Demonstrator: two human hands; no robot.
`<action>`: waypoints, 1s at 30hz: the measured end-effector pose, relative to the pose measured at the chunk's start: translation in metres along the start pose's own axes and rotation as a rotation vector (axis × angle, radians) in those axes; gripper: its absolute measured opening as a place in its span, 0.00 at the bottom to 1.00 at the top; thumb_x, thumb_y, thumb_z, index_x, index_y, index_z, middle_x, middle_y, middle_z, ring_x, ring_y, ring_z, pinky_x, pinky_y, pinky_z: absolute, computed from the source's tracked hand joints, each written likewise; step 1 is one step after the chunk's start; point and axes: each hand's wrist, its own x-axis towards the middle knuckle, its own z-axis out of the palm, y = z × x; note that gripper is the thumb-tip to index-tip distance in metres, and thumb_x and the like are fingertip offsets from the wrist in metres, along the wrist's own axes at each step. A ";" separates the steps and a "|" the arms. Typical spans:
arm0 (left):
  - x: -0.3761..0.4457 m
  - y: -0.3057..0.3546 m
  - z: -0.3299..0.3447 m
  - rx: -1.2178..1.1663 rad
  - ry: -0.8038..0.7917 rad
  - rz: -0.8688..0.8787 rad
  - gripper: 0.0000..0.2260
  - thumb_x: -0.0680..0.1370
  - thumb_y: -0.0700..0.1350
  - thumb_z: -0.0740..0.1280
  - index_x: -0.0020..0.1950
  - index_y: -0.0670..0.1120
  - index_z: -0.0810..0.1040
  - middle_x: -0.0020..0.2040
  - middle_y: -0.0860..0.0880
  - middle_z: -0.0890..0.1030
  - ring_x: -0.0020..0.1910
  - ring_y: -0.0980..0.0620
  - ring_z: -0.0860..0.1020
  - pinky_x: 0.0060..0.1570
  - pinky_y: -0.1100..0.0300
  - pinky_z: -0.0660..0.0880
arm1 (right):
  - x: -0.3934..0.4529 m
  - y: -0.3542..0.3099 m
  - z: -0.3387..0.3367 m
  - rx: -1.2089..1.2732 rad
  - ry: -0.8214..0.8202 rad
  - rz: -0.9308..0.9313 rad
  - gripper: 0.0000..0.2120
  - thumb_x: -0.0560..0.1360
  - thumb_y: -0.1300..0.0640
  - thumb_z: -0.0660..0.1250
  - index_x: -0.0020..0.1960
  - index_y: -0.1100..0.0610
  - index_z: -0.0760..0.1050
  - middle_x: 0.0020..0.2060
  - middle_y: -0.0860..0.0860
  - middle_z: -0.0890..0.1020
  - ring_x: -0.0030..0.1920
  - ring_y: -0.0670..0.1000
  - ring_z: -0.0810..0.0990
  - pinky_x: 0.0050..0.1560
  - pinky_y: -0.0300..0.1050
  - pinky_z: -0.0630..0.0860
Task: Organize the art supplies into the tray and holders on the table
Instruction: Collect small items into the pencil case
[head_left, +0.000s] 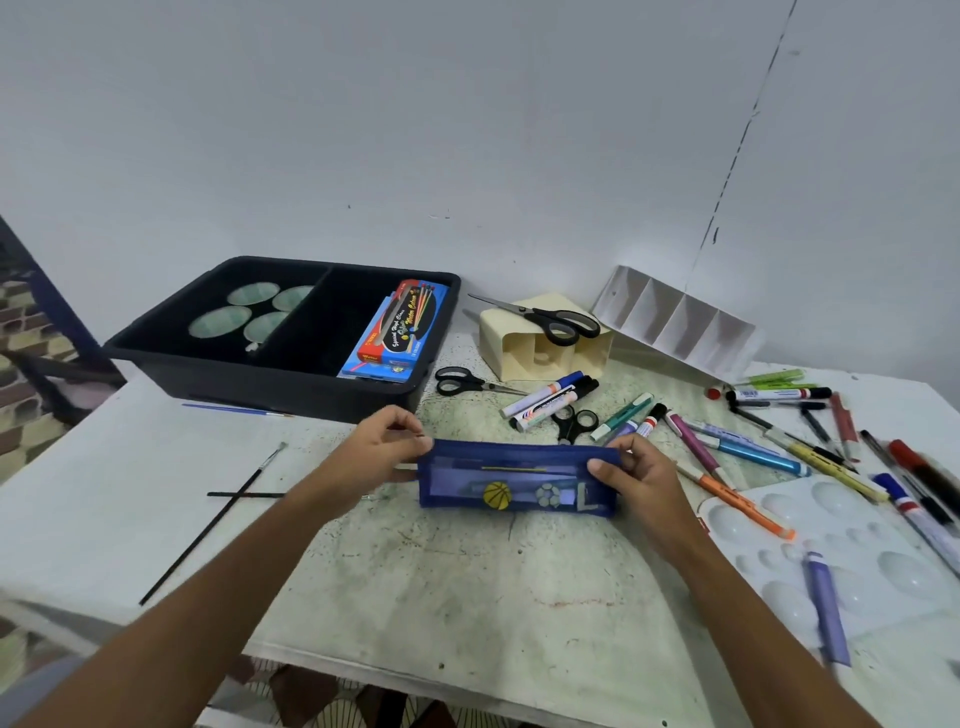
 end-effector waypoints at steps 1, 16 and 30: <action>-0.004 -0.006 0.005 0.033 -0.019 0.063 0.12 0.75 0.42 0.73 0.53 0.47 0.73 0.46 0.46 0.83 0.46 0.51 0.83 0.43 0.58 0.81 | 0.000 -0.001 0.000 -0.050 -0.023 0.006 0.10 0.72 0.65 0.72 0.44 0.61 0.70 0.36 0.50 0.84 0.36 0.49 0.83 0.33 0.39 0.77; -0.017 0.016 0.032 -0.667 0.027 0.253 0.23 0.70 0.47 0.74 0.63 0.46 0.72 0.53 0.44 0.84 0.50 0.44 0.83 0.43 0.50 0.81 | 0.002 -0.046 0.043 0.399 0.098 0.141 0.12 0.67 0.62 0.73 0.40 0.56 0.69 0.36 0.55 0.84 0.35 0.54 0.84 0.31 0.47 0.80; -0.009 0.053 0.011 -0.603 0.054 0.256 0.43 0.67 0.33 0.75 0.76 0.56 0.61 0.55 0.44 0.83 0.50 0.44 0.82 0.40 0.50 0.80 | 0.027 -0.087 0.101 0.360 -0.321 0.138 0.25 0.66 0.62 0.73 0.62 0.55 0.71 0.50 0.60 0.84 0.43 0.57 0.84 0.41 0.49 0.82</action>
